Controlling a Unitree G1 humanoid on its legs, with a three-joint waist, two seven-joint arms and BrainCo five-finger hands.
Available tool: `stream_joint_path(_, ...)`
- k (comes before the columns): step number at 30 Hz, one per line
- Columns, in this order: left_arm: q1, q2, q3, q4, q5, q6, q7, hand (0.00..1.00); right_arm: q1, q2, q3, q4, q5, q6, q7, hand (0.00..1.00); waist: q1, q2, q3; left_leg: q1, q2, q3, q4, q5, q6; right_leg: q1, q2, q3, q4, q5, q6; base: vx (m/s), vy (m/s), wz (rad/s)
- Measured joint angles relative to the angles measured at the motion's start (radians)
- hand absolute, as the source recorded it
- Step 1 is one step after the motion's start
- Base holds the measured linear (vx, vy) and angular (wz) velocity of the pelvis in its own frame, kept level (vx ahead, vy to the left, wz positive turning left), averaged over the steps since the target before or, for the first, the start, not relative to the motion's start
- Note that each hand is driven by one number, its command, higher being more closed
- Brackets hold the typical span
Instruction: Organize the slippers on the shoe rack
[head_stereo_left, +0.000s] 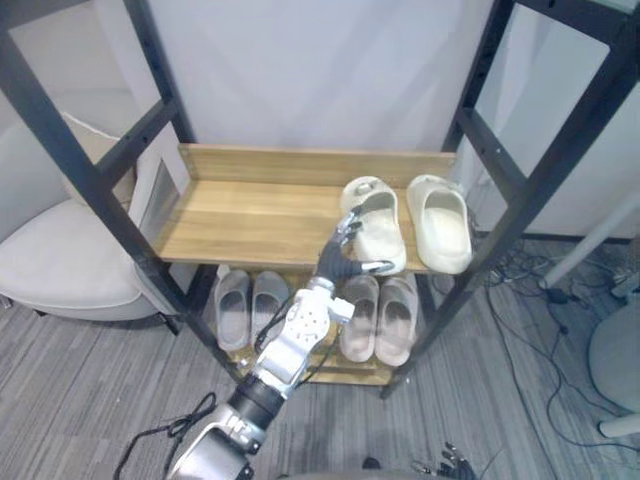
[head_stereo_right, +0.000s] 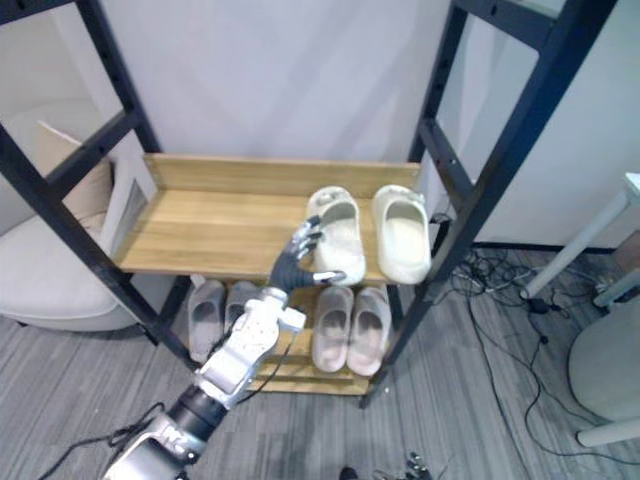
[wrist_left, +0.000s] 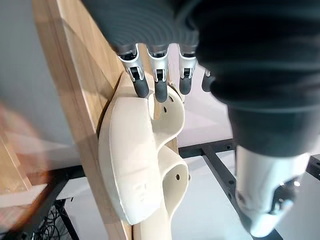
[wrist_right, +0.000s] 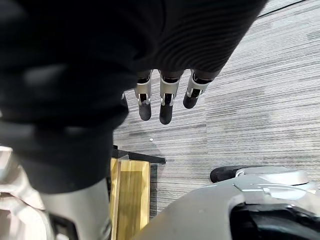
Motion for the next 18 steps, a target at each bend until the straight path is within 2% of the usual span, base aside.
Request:
stream_joint_path(10,-0.031,-0.003,0.014,0.021,0.000,0.012,0.041,0.00,0.030,0.021,-0.004,-0.074,0.009,0.000,-0.008,0.00,-0.001,-0.004,0.000,-0.002,0.015,0.021,0.000,-0.006,-0.010,-0.010,0.012,0.012,0.000,0.000,-0.001,0.00,-0.031,-0.05)
stream_joint_path(18,-0.039,-0.003,0.019,0.038,0.000,0.012,0.041,0.00,0.030,0.025,-0.005,-0.077,0.009,0.000,-0.009,0.00,0.000,-0.006,-0.001,0.001,0.015,0.021,0.000,-0.005,-0.010,-0.007,0.010,0.009,0.000,0.000,-0.001,-0.01,-0.009,0.00)
